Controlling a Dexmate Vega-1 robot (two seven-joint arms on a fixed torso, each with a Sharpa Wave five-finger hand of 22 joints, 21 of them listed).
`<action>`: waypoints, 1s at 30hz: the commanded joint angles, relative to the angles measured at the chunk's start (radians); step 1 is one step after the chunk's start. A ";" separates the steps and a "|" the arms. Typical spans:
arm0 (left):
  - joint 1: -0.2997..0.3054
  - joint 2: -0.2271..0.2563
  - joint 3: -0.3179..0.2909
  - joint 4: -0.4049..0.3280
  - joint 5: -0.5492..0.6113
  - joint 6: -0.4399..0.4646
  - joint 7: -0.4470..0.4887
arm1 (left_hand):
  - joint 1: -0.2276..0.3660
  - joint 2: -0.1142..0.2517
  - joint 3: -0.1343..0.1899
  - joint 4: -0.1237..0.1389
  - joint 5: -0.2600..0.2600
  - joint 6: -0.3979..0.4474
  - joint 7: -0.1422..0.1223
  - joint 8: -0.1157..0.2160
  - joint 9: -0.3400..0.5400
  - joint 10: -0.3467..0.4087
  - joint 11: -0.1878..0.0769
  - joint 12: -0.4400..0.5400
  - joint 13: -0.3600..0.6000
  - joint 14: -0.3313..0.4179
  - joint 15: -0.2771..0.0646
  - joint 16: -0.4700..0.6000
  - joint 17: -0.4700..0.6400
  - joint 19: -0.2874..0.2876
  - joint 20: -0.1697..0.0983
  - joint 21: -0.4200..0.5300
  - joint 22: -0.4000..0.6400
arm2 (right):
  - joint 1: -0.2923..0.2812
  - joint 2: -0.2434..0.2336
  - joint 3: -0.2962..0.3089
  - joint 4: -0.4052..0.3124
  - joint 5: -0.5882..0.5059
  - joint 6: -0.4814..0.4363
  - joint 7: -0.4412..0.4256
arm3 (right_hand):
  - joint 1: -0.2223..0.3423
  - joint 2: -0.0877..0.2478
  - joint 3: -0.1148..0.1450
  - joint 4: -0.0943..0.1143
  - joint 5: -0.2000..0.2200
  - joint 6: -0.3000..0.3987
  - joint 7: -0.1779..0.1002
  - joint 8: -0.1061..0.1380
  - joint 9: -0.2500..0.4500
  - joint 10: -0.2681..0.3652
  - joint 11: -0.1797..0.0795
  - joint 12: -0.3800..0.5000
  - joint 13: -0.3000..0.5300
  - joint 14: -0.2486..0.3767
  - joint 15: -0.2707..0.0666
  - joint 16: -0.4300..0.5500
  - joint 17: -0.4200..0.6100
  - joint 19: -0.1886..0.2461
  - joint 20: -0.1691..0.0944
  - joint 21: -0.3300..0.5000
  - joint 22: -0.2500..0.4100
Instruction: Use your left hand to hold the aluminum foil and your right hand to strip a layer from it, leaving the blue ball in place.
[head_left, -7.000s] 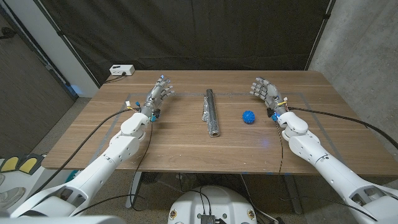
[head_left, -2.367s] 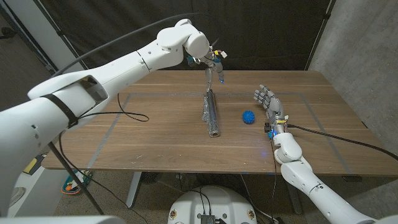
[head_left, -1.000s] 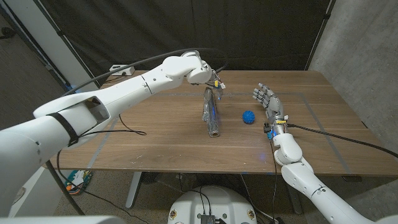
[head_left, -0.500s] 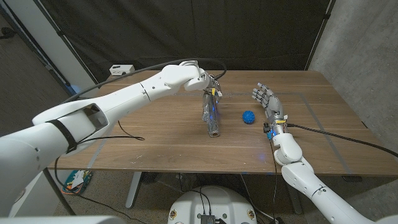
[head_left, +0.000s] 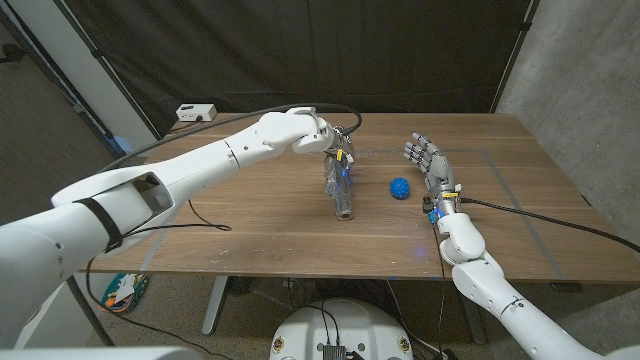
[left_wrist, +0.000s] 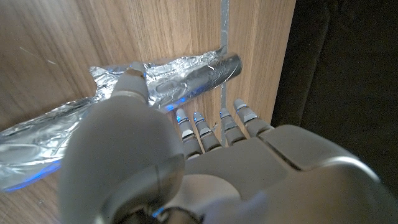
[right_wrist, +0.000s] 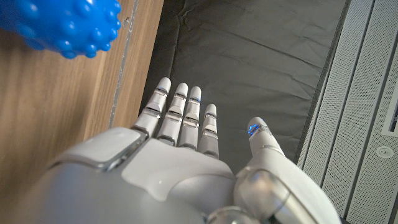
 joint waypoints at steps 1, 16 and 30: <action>0.016 0.018 0.012 0.019 0.063 -0.027 0.129 | 0.004 0.013 0.001 0.001 0.000 0.019 -0.004 0.012 0.005 0.010 -0.001 0.009 0.002 -0.010 -0.149 -0.004 0.002 0.009 -0.004 0.004 0.004 | 0.005 0.001 -0.004 0.005 -0.002 0.001 0.006 | -0.007 -0.001 0.002 0.007 -0.006 0.008 0.000 -0.002 0.005 0.001 0.004 -0.005 0.004 0.003 0.007 -0.002 0.001 0.004 0.008 -0.001 0.005; 0.017 0.011 0.023 0.088 0.045 -0.065 0.222 | 0.041 0.040 0.001 -0.006 -0.001 0.055 -0.004 0.035 0.004 0.050 0.001 0.012 -0.005 0.022 -0.183 -0.010 -0.007 0.093 -0.176 0.032 0.002 | 0.008 0.000 -0.004 0.002 -0.001 -0.005 0.003 | -0.012 -0.002 0.001 0.008 -0.008 0.008 0.002 -0.003 0.005 0.006 0.004 -0.004 0.004 0.006 0.006 -0.001 0.000 0.005 0.009 -0.001 0.005; 0.014 -0.021 -0.014 0.205 -0.144 -0.094 0.216 | 0.078 0.053 -0.048 -0.008 -0.026 -0.185 -0.005 -0.061 -0.019 -0.029 -0.003 -0.022 -0.016 -0.013 -0.177 -0.021 -0.021 0.131 -0.205 0.015 -0.014 | -0.006 -0.016 0.000 -0.041 -0.013 -0.035 -0.017 | -0.015 -0.002 0.000 0.008 -0.009 0.011 0.001 -0.002 0.005 0.006 0.006 -0.004 0.005 0.006 0.009 -0.002 0.000 0.005 0.010 -0.002 0.005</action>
